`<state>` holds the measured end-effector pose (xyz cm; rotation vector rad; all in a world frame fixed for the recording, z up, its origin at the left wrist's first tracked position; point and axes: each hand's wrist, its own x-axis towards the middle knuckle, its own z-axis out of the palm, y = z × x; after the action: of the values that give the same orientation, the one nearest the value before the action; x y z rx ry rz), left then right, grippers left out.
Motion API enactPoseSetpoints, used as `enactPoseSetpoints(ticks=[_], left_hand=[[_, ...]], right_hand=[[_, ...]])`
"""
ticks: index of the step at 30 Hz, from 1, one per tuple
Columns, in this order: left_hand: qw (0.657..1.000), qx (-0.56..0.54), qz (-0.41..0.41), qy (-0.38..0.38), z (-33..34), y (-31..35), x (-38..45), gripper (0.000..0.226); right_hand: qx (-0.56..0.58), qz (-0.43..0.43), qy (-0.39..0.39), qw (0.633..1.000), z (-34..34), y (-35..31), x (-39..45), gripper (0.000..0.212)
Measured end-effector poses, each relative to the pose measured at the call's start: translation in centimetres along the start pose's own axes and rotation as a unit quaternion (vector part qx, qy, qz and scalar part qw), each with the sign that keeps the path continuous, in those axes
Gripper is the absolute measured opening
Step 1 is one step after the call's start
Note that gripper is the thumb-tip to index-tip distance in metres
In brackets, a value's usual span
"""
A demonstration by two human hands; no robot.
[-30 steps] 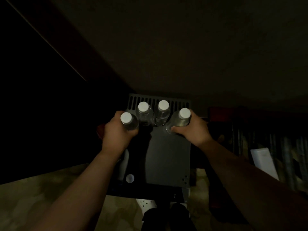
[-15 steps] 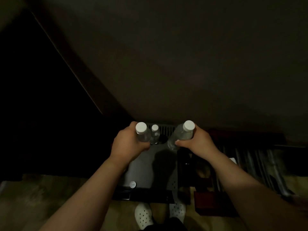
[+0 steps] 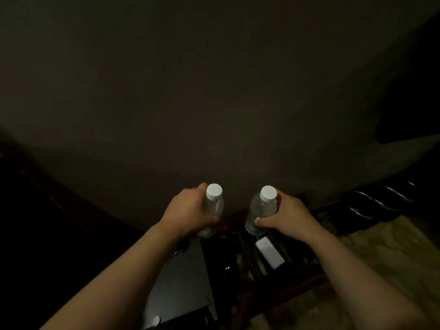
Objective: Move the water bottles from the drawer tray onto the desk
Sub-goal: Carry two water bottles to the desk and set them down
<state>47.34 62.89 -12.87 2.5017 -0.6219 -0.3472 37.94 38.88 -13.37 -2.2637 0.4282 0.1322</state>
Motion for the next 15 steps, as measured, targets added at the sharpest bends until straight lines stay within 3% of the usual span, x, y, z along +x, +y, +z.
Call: enactPoseSetpoints(ticks=[7,15], left_hand=[[0.996,-0.018,0.083,-0.033,4.5,14.7,1.4,0.066],[0.977,-0.03,0.197,-0.071,14.1,35.2,1.7,0.064]], right_hand=[[0.014,0.04,0.097,0.994,-11.6,6.4,-8.0,0.051],[-0.026,0.08,0.196,0.977,-26.6,17.9,-17.9,0.056]])
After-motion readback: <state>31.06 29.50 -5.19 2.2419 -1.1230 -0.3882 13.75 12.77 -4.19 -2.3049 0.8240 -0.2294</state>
